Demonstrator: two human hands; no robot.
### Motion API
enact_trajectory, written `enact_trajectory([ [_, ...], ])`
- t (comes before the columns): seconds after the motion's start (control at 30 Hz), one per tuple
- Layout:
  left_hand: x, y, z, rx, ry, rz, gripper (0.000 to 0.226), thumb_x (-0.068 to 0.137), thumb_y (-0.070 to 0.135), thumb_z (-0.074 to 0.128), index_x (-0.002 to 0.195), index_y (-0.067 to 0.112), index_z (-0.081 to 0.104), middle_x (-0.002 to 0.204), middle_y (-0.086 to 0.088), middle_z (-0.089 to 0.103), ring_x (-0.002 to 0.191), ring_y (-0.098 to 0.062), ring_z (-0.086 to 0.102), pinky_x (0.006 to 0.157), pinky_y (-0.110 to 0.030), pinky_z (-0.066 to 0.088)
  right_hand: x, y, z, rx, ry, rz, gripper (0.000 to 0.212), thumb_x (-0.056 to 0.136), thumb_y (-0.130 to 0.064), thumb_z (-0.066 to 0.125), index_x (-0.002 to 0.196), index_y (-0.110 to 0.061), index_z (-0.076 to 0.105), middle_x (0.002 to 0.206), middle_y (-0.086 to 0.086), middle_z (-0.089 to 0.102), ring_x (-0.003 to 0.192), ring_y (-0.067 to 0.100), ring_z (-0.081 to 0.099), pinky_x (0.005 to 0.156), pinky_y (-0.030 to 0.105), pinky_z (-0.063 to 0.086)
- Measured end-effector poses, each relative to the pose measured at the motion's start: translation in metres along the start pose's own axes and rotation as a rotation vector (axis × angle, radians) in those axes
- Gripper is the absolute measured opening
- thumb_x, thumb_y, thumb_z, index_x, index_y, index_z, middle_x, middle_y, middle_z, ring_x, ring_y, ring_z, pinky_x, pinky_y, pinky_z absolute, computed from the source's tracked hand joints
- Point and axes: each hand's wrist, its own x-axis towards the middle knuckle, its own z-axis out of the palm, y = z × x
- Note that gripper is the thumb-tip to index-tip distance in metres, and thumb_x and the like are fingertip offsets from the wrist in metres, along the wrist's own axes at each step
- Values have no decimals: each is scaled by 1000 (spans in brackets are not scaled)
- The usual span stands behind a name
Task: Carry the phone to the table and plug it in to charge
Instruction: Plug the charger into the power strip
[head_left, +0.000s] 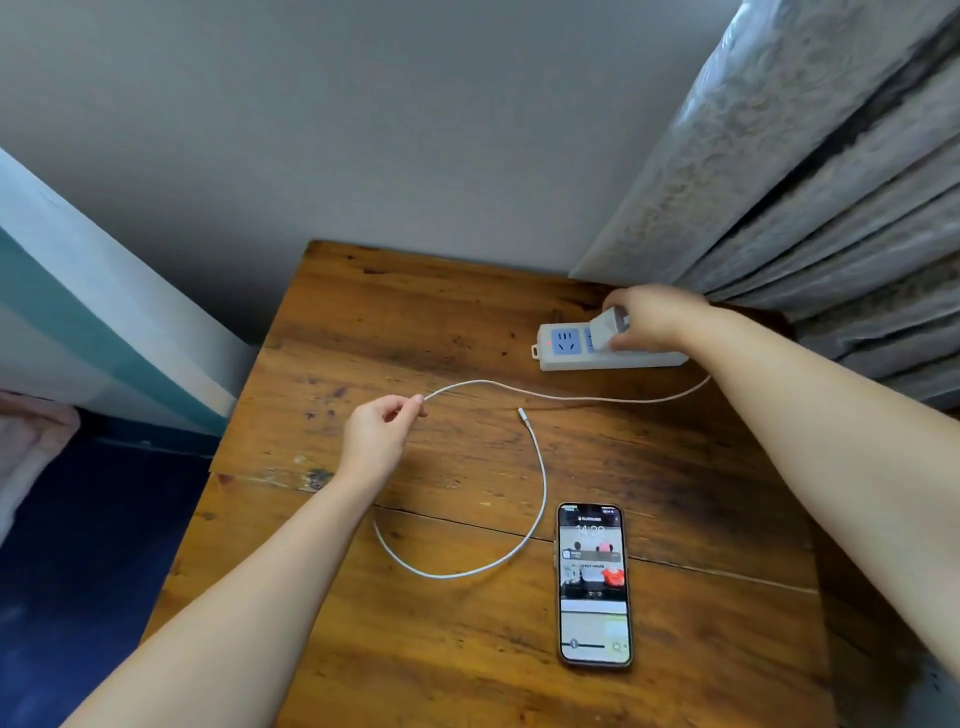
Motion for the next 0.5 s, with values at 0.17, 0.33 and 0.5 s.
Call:
enact_trajectory([
  [0.17,0,3,3,10,-5,12,25,90,30,55,72,21,68,71,5,65,72,-10,54,60,-15,36,7,-16,-15,-84,-88,-39,52,76,-34,71,123,-17,58,108,7,64,90,24,59,68,33,49],
  [0.33,1,8,3,23,3,32,25,90,32,55,72,23,68,70,6,64,71,-9,54,59,-16,36,13,-24,-17,-127,-133,-35,53,79,-30,71,126,-11,55,110,9,63,89,25,59,66,31,46],
  [0.5,4,8,1,31,-4,44,25,90,33,54,72,23,68,74,4,66,74,-11,56,60,-17,38,17,-14,-19,-18,-157,-23,60,79,-26,72,132,-12,50,121,11,60,101,26,57,72,31,44],
])
